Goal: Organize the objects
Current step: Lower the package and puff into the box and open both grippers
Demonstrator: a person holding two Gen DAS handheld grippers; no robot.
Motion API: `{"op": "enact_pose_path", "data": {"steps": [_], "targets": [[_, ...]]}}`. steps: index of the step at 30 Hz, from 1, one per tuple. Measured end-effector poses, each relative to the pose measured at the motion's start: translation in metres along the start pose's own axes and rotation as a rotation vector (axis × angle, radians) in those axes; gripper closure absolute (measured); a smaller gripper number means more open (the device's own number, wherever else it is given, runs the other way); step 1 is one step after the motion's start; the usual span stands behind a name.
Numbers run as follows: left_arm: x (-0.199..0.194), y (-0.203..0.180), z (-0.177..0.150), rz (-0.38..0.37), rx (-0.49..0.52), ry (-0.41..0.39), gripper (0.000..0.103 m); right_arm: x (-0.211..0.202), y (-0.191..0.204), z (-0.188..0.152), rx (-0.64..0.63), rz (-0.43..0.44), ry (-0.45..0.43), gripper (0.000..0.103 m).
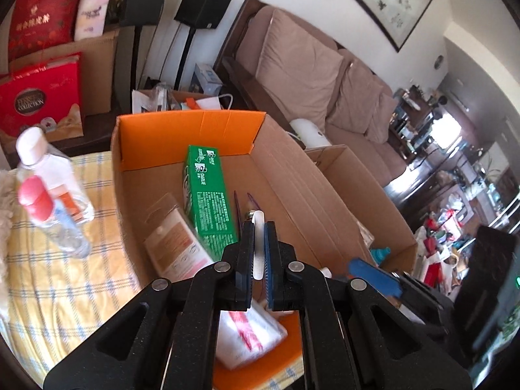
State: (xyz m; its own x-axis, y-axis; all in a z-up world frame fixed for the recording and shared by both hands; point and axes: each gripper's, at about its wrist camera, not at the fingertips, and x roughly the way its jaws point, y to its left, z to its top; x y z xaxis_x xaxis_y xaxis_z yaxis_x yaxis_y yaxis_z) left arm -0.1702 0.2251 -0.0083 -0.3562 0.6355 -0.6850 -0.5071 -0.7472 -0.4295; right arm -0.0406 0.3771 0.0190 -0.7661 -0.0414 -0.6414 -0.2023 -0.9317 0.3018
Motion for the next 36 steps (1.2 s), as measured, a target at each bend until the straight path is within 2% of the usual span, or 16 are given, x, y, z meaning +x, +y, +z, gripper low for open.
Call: {"op": "enact_pose_path", "data": {"steps": [10,11,12,13,14,16,23,27,29,31,36], "targets": [[0.042,0.016,0.001,0.061,-0.010,0.053,0.098,0.013,-0.006,-0.002,-0.024,-0.030,0.011,0.054],[0.042,0.018,0.000,0.067,-0.012,0.056,0.095,0.015,-0.006,-0.002,-0.028,-0.037,0.013,0.054],[0.043,0.020,0.000,0.077,-0.015,0.057,0.079,0.017,-0.005,-0.002,-0.032,-0.042,0.014,0.054],[0.042,0.021,0.000,0.085,-0.018,0.054,0.069,0.018,-0.005,-0.003,-0.035,-0.044,0.015,0.054],[0.039,0.023,0.000,0.089,-0.022,0.046,0.051,0.019,-0.005,-0.003,-0.036,-0.043,0.017,0.053],[0.034,0.024,0.000,0.079,-0.029,0.030,0.041,0.019,-0.005,-0.004,-0.036,-0.038,0.020,0.053],[-0.001,0.020,0.002,0.091,-0.007,-0.027,0.028,0.015,0.005,-0.003,-0.055,-0.034,0.009,0.052],[-0.033,0.023,0.000,0.119,0.005,-0.086,0.019,0.013,0.014,0.000,-0.078,-0.039,0.003,0.047],[-0.046,0.025,-0.003,0.135,0.011,-0.100,0.013,0.014,0.019,0.001,-0.091,-0.041,0.002,0.043],[-0.055,0.030,-0.007,0.155,0.019,-0.104,0.010,0.016,0.024,0.003,-0.102,-0.045,0.004,0.020],[-0.075,0.043,-0.019,0.203,0.020,-0.122,0.000,0.020,0.038,0.005,-0.134,-0.046,0.004,0.015]]}}
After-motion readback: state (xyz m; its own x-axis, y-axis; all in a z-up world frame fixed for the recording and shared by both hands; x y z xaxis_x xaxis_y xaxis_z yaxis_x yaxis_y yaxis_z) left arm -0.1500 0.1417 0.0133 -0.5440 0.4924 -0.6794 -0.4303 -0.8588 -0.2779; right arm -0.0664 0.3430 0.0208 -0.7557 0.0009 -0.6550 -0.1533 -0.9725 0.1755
